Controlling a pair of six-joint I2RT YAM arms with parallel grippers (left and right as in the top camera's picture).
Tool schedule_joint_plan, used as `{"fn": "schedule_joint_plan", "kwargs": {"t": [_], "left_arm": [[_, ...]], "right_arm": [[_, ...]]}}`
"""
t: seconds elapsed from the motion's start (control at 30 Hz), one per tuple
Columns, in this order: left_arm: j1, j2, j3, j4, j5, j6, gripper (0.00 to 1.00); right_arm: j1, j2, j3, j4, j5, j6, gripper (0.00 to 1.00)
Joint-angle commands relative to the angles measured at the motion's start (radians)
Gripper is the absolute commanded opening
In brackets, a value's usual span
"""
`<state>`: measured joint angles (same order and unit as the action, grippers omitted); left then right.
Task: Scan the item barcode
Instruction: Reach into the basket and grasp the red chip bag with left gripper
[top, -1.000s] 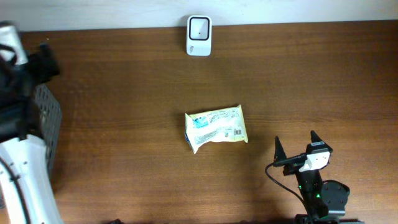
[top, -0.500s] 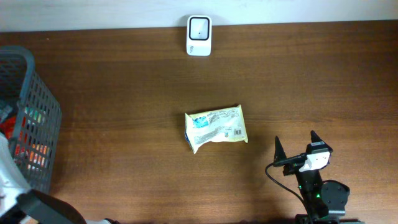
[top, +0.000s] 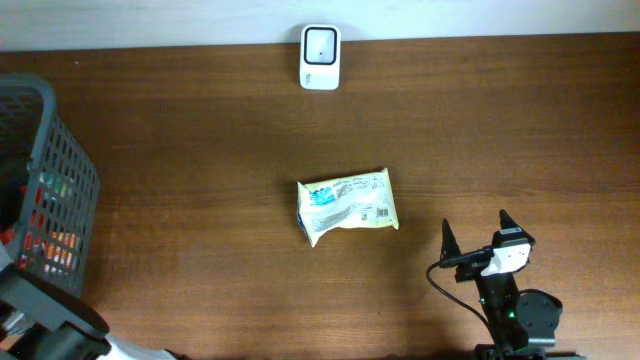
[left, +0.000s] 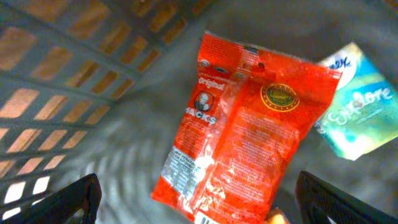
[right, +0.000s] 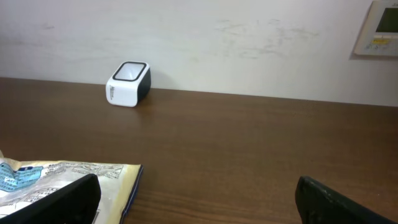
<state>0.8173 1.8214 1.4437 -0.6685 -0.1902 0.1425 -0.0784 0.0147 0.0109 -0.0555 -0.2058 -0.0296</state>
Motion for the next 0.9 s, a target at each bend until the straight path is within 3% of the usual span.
{"fn": "schedule_joint_plan", "kwargs": {"t": [0.0,0.2,0.73,0.8,0.83,0.87], "left_arm": [[-0.006,0.022,-0.003,0.010,0.068,0.124,0.98],[-0.005,0.067,-0.003,0.010,0.097,0.261,0.98],[-0.005,0.224,-0.003,0.031,0.085,0.346,0.97],[-0.005,0.238,-0.003,0.030,0.085,0.346,0.90],[-0.005,0.241,-0.003,0.028,0.085,0.346,0.80],[-0.005,0.241,-0.003,0.028,0.085,0.346,0.60]], "right_arm": [[0.006,-0.008,-0.005,-0.005,0.008,0.005,0.99],[0.006,-0.008,-0.005,-0.005,0.008,0.005,0.99],[0.006,-0.008,-0.005,-0.005,0.008,0.005,0.99],[0.006,-0.008,-0.005,-0.005,0.008,0.005,0.99],[0.006,-0.008,-0.005,-0.005,0.008,0.005,0.99],[0.006,-0.008,-0.005,-0.005,0.008,0.005,0.98]]}}
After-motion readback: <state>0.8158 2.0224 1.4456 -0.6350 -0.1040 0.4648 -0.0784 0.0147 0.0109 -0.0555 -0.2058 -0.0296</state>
